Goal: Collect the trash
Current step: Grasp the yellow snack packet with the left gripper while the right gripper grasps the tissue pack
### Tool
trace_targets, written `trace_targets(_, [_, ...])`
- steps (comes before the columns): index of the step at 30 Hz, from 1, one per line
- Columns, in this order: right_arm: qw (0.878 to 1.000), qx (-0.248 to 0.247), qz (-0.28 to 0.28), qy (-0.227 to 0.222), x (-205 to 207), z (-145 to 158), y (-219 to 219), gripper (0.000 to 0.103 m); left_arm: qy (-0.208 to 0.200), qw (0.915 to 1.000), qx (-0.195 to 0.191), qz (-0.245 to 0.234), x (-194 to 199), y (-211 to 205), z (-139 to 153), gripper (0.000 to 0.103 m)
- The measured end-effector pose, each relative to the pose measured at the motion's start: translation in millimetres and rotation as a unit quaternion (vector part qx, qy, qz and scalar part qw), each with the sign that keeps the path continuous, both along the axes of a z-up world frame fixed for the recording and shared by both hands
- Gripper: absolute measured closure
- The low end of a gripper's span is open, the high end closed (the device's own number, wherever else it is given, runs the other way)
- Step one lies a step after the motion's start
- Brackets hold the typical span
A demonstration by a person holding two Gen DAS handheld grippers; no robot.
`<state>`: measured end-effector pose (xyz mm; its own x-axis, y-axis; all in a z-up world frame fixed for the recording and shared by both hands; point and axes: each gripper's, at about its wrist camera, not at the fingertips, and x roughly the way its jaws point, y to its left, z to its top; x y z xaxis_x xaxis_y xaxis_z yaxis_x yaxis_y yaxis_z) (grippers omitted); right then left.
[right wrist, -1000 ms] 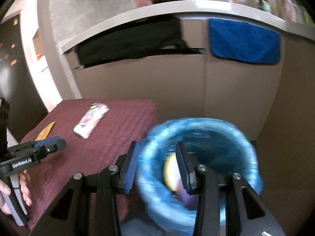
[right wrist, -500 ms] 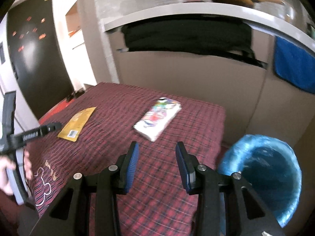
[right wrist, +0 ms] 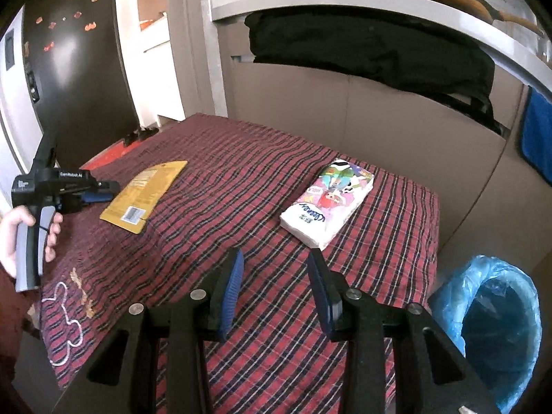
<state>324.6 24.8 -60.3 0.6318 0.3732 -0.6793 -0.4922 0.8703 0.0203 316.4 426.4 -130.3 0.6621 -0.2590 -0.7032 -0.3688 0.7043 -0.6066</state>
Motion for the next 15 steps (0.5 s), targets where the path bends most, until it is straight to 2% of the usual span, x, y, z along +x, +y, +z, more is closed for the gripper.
trace_targets(2, [1.0,-0.003,-0.002,0.003,3,-3,0,0.067,-0.007,0.9998,-0.02,-0.004,4,0,-2,0.072])
trace_targets(6, [1.0,-0.001,-0.006,0.015,8,-9,-4,0.067,-0.03,0.9934,-0.106,-0.032,16,-7,-4,0.072])
trace_targets(7, [1.0,0.001,-0.007,0.018,9,-10,-6,0.067,-0.038,0.9916,-0.116,-0.043,18,-13,-1,0.072])
trace_targets(15, [0.999,0.017,-0.026,0.025,14,-15,-25,0.067,-0.072,0.9864,-0.089,-0.117,48,-74,31,0.072])
